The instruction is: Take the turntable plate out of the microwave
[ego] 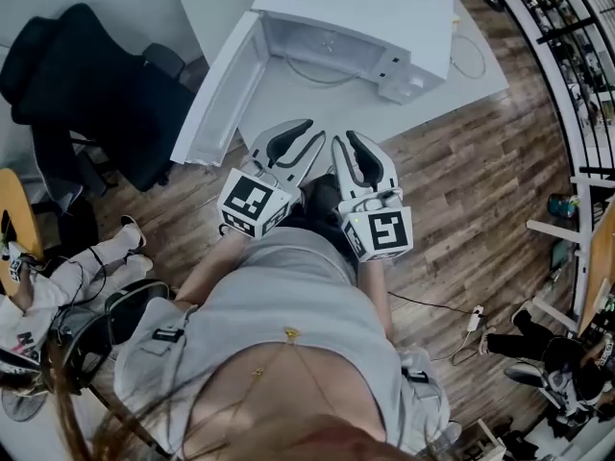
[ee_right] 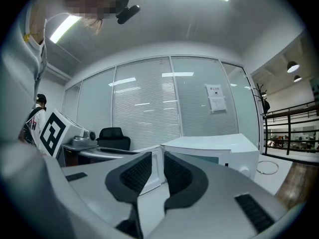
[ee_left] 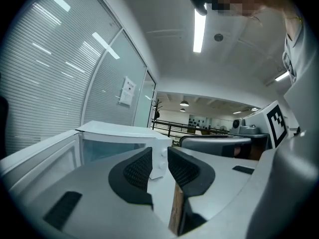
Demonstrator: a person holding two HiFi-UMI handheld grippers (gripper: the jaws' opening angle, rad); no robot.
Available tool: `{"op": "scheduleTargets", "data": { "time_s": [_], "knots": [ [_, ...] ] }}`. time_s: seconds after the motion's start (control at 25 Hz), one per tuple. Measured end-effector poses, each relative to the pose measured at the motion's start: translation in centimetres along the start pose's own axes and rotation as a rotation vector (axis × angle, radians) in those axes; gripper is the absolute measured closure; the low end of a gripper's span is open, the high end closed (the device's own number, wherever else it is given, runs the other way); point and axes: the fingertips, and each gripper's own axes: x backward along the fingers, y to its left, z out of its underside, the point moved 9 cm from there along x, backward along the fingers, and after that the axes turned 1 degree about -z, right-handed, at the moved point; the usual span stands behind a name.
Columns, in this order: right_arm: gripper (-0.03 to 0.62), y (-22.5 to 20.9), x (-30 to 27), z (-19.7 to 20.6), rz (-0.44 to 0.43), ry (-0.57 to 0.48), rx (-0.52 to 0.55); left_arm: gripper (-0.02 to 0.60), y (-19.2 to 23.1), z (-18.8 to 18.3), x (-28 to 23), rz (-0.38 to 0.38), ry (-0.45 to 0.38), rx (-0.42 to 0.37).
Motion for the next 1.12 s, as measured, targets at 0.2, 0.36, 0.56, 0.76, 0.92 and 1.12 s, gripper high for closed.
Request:
{"op": "scheduleTargets", "data": {
  "time_s": [0.2, 0.36, 0.56, 0.76, 0.92, 1.12],
  "knots": [
    [0.511, -2.9, -2.1, -0.7, -0.052, -0.009, 0.006, 0.485, 0.7, -1.0, -2.7, -0.042, -0.010, 0.006],
    [0.511, -5.7, -3.5, -1.6, -0.085, -0.014, 0.010, 0.485, 1.2, -1.9, -5.3, -0.075, -0.025, 0.013],
    [0.511, -8.8, -5.1, -2.7, -0.134, -0.019, 0.021, 0.485, 1.7, -3.0, -7.9, -0.123, -0.040, 0.035],
    [0.511, -10.6, -6.4, -3.2, -0.179, -0.023, 0.031, 0.485, 2.2, -3.7, -9.5, -0.169, -0.053, 0.036],
    [0.511, -11.9, -7.3, -3.2, -0.204, -0.019, 0.028, 0.485, 2.6, -4.0, -10.6, -0.204, -0.057, 0.033],
    [0.511, -13.0, -8.5, -3.1, -0.232, -0.005, 0.028, 0.485, 3.3, -4.0, -11.5, -0.231, -0.051, 0.033]
  ]
}}
